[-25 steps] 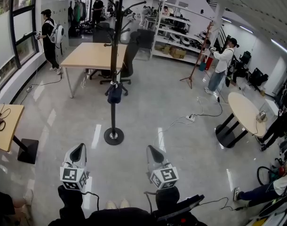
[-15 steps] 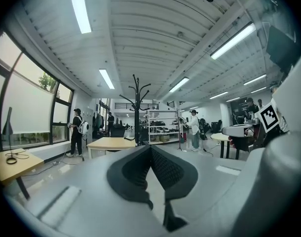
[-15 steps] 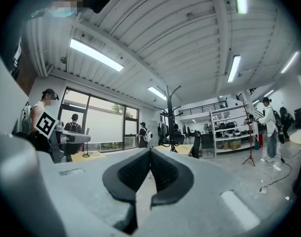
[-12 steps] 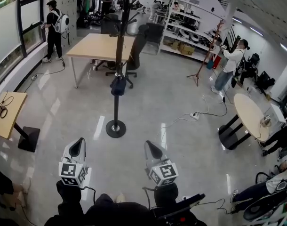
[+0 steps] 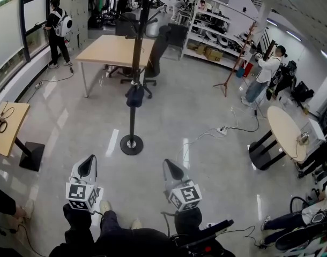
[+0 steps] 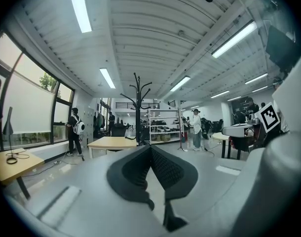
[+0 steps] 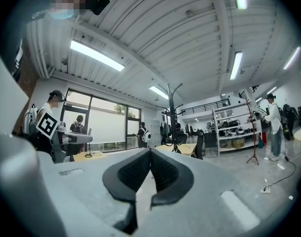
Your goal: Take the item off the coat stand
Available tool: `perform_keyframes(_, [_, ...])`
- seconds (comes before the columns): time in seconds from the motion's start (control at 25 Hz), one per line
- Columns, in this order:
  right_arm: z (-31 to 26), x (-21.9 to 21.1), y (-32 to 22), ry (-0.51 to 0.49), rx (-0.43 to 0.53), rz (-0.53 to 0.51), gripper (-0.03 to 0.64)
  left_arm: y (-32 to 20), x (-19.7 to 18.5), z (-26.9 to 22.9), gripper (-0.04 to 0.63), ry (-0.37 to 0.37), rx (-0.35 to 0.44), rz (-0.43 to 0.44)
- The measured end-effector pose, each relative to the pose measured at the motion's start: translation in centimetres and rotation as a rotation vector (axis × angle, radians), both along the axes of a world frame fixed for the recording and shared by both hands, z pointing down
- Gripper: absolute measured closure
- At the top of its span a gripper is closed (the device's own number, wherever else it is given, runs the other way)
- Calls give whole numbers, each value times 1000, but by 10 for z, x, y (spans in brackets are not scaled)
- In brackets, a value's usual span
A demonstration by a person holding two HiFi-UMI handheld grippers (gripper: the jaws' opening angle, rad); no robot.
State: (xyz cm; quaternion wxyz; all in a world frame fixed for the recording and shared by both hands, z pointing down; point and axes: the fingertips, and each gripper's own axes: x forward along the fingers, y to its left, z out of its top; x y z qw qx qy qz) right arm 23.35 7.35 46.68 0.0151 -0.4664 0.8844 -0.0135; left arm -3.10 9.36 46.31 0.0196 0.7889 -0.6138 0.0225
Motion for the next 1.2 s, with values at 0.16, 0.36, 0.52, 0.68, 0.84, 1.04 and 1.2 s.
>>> perform_keyframes(0.16, [1,-9,-10,-3,4,3,615,-15,-8,1,594,2,2,18])
perform_keyframes(0.36, [9,-29,-23,6,-5,25,615,-36,-26,8,594,9,-4,39])
perform_keyframes(0.52, [10,-42,-41,-4,-15,39,615,-61,-36,7,594,17,-5,69])
perform_keyframes(0.68, [9,-63,-63,-10,-22,53,615,-87,-52,5,594,20,-6,96])
perform_keyframes(0.84, [9,-81,-79,4,-23,61,615,-107,-63,3,594,22,-2,120])
perform_keyframes(1.04, [6,-100,-99,11,-23,93,615,-129,-75,3,594,28,-13,168])
perform_keyframes(1.2, [7,-112,-111,19,-19,119,615,-145,-88,2,594,37,-20,191])
